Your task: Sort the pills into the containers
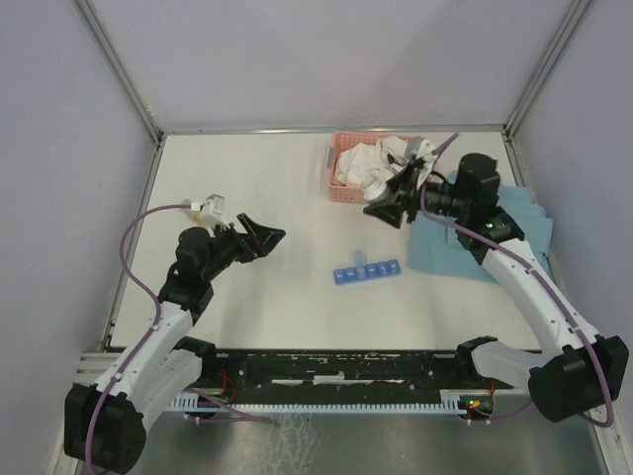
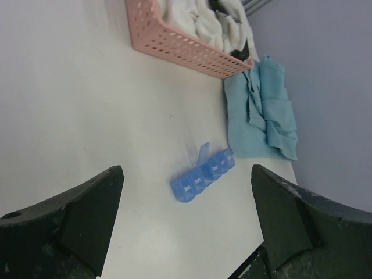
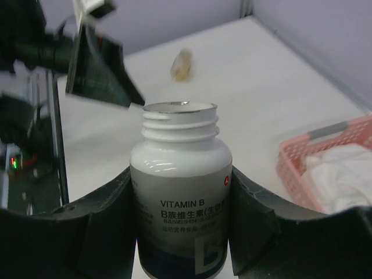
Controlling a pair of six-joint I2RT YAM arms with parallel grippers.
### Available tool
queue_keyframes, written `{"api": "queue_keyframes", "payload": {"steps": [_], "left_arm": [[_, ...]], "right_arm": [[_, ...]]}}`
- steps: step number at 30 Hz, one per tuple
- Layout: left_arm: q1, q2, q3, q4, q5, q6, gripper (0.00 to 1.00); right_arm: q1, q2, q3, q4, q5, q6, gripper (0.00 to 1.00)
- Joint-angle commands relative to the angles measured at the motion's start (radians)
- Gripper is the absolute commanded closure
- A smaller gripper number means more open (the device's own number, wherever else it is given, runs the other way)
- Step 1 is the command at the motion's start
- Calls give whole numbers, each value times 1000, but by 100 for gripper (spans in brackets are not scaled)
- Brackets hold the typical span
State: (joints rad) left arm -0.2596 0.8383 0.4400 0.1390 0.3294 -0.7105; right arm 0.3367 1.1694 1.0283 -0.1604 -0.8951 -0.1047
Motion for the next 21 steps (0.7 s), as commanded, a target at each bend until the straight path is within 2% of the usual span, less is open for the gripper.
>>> {"api": "queue_keyframes", "payload": {"steps": [1, 3, 5, 7, 8, 9, 11, 12, 13, 14, 16, 17, 18, 20, 21], "left_arm": [[-1, -88, -10, 61, 85, -13, 4], [-1, -114, -23, 75, 100, -31, 4], [-1, -134, -35, 89, 118, -49, 4], [-2, -147, -37, 96, 131, -66, 4], [-1, -153, -37, 97, 138, -73, 4], [-1, -160, -36, 96, 144, -79, 4], [-1, -175, -35, 95, 152, -88, 4], [-1, -183, -35, 95, 153, -91, 4], [-2, -189, -34, 94, 151, -94, 4], [-1, -193, -31, 94, 150, -96, 4], [-1, -199, -21, 81, 150, -96, 4], [-1, -200, -16, 78, 150, -96, 4], [-1, -201, -15, 81, 152, -99, 4], [-2, -199, -16, 114, 164, -127, 4], [-1, -197, -18, 148, 174, -153, 4]], "right_arm": [[-149, -78, 92, 658, 29, 647, 99], [-213, -75, 93, 914, 46, 924, 99], [-213, -54, 93, 1216, 48, 1261, 99], [-201, -42, 90, 1492, 59, 1480, 99], [-200, -67, 82, 1553, 47, 1487, 99], [-202, -115, 73, 1495, 12, 1397, 99], [-220, -220, 80, 1039, 15, 1060, 99], [-236, -204, 129, 868, 31, 989, 99], [-251, -187, 124, 797, 64, 978, 99], [-252, -172, 76, 906, 77, 1058, 99], [-200, -135, 25, 1386, -2, 1291, 99], [-192, -149, 14, 1486, -33, 1304, 99], [-205, -196, 8, 1295, -31, 1191, 99], [-244, -237, 100, 623, 136, 740, 99], [-255, -207, 163, 459, 181, 644, 99]]}}
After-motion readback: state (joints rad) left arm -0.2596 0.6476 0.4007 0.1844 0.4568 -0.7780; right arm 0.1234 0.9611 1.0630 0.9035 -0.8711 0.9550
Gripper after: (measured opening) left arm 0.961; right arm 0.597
